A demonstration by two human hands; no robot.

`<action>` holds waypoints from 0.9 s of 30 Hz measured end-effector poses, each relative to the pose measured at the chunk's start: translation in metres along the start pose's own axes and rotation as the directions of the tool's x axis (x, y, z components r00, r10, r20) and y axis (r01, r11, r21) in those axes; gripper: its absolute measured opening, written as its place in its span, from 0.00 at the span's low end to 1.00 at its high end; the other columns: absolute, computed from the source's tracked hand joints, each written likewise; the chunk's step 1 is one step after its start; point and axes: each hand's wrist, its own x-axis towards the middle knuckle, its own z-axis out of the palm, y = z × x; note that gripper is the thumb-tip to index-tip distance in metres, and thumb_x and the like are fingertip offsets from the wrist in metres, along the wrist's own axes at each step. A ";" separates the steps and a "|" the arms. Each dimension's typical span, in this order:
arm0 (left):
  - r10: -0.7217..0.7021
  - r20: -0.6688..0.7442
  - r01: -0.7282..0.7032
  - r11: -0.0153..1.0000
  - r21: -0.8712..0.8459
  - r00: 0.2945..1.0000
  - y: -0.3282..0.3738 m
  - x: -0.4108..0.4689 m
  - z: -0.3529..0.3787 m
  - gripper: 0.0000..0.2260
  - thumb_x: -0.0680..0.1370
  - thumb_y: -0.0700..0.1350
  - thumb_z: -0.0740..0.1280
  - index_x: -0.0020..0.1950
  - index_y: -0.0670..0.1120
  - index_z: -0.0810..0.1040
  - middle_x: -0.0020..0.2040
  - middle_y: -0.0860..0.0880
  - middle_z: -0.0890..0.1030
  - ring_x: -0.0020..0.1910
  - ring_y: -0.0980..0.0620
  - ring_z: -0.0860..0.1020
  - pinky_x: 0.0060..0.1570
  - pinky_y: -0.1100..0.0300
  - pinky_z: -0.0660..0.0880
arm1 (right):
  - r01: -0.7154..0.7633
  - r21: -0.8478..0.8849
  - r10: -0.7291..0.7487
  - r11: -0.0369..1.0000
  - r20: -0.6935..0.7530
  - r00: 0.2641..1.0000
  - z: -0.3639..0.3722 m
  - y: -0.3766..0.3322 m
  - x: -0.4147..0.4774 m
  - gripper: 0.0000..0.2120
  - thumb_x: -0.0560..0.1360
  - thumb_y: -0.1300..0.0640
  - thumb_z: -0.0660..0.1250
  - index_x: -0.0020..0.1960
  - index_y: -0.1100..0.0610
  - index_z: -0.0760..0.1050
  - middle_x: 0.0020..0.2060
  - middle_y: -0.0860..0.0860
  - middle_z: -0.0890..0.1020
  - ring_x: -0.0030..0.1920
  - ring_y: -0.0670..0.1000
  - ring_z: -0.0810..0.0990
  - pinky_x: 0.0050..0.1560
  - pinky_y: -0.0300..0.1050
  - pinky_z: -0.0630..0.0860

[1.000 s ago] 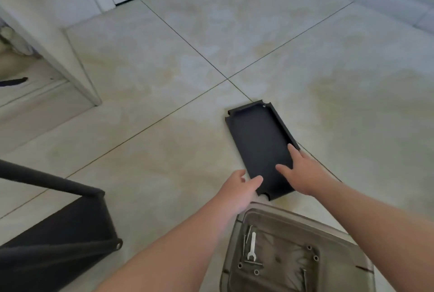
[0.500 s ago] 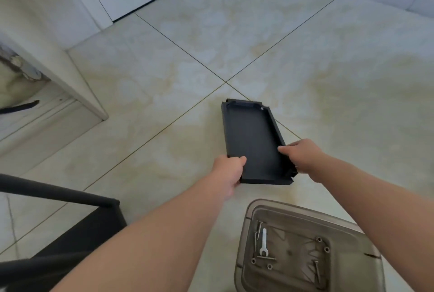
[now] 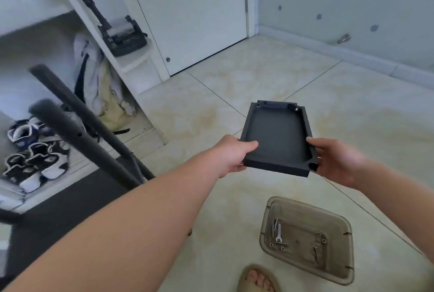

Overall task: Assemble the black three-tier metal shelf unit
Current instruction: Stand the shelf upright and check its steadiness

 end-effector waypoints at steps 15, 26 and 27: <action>0.721 0.019 -0.291 0.255 0.922 0.693 0.031 -0.322 -0.102 0.26 0.77 0.57 0.69 0.74 0.54 0.68 0.72 0.54 0.73 0.69 0.50 0.70 0.68 0.55 0.63 | 0.380 0.000 -0.379 0.925 0.062 0.923 0.178 -0.085 -0.273 0.04 0.80 0.63 0.66 0.49 0.63 0.76 0.46 0.59 0.83 0.37 0.58 0.85 0.41 0.49 0.83; 0.874 -0.425 -0.168 0.468 0.868 0.237 -0.017 -0.409 -0.206 0.10 0.82 0.48 0.62 0.63 0.49 0.74 0.51 0.49 0.82 0.49 0.44 0.78 0.42 0.53 0.71 | 0.458 -0.095 -0.406 0.884 0.330 0.852 0.332 -0.080 -0.344 0.12 0.80 0.51 0.70 0.57 0.58 0.76 0.53 0.57 0.83 0.55 0.57 0.84 0.46 0.53 0.84; 0.845 -0.477 -0.190 0.523 0.831 0.243 -0.022 -0.412 -0.215 0.10 0.82 0.48 0.62 0.62 0.49 0.74 0.49 0.50 0.81 0.47 0.44 0.79 0.41 0.52 0.73 | 0.487 -0.131 -0.425 0.864 0.332 0.842 0.342 -0.078 -0.342 0.10 0.80 0.51 0.69 0.57 0.57 0.76 0.55 0.56 0.83 0.56 0.56 0.83 0.50 0.54 0.83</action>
